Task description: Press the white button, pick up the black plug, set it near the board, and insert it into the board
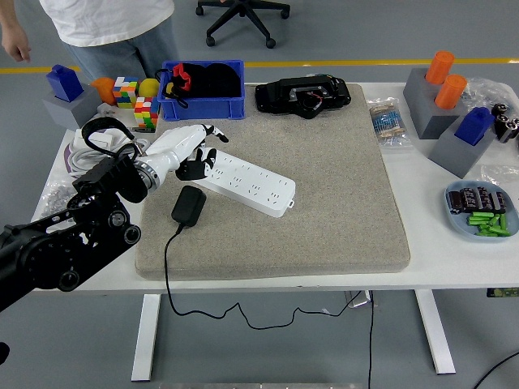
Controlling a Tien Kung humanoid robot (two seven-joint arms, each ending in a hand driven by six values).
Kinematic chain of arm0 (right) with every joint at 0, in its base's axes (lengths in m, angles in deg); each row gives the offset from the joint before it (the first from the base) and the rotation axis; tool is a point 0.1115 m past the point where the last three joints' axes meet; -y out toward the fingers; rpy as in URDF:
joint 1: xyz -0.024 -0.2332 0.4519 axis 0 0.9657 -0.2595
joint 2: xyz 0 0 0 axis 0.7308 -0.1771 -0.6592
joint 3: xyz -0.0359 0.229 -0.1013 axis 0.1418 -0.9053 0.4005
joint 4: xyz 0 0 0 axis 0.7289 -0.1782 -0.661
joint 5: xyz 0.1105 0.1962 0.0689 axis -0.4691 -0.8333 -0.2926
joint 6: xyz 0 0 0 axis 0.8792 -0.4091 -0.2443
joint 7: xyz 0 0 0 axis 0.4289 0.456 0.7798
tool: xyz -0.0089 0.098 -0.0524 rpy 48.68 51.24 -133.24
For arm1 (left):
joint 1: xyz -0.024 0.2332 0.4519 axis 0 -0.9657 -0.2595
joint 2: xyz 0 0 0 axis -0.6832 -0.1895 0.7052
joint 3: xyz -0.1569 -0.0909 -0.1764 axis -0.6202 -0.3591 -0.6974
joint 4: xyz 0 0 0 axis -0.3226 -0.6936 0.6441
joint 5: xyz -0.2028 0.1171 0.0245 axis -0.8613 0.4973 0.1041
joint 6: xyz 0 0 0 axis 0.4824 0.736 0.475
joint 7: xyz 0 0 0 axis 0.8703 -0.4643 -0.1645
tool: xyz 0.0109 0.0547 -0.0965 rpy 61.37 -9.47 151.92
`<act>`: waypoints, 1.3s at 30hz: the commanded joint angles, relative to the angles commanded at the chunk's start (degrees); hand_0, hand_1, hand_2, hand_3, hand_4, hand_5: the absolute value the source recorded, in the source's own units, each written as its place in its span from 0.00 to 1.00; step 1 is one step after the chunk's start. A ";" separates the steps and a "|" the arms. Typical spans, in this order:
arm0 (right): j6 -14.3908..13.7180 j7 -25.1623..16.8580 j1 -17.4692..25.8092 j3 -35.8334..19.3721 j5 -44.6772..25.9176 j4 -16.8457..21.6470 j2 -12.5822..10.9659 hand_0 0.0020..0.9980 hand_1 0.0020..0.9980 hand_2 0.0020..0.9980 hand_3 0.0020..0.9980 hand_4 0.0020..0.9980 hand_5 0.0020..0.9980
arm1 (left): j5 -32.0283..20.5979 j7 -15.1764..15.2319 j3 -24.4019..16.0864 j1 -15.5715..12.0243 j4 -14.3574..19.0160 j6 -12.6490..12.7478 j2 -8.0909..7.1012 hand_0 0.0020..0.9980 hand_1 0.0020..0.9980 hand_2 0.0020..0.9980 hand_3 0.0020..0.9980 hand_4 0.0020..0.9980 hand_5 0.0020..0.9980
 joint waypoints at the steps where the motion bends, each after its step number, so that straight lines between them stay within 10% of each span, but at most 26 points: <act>1: -0.01 -0.01 -0.01 0.05 -0.02 0.01 -0.05 0.63 0.57 0.60 0.54 0.65 0.32 | 0.34 -0.35 1.28 1.23 -0.99 -0.43 0.14 0.05 0.01 0.12 0.72 0.00 0.00; 19: 0.03 0.05 0.06 0.55 -0.55 -0.02 -0.02 0.63 0.57 0.60 0.54 0.65 0.32 | 2.01 -1.57 11.02 7.60 -12.72 -2.90 3.51 0.06 0.01 0.11 0.71 0.00 0.00; 39: 0.02 0.06 -0.26 1.20 -0.79 0.04 -0.10 0.63 0.57 0.60 0.54 0.65 0.32 | 4.75 -2.97 16.25 10.46 -18.71 -3.87 6.23 0.06 0.01 0.11 0.71 0.00 0.00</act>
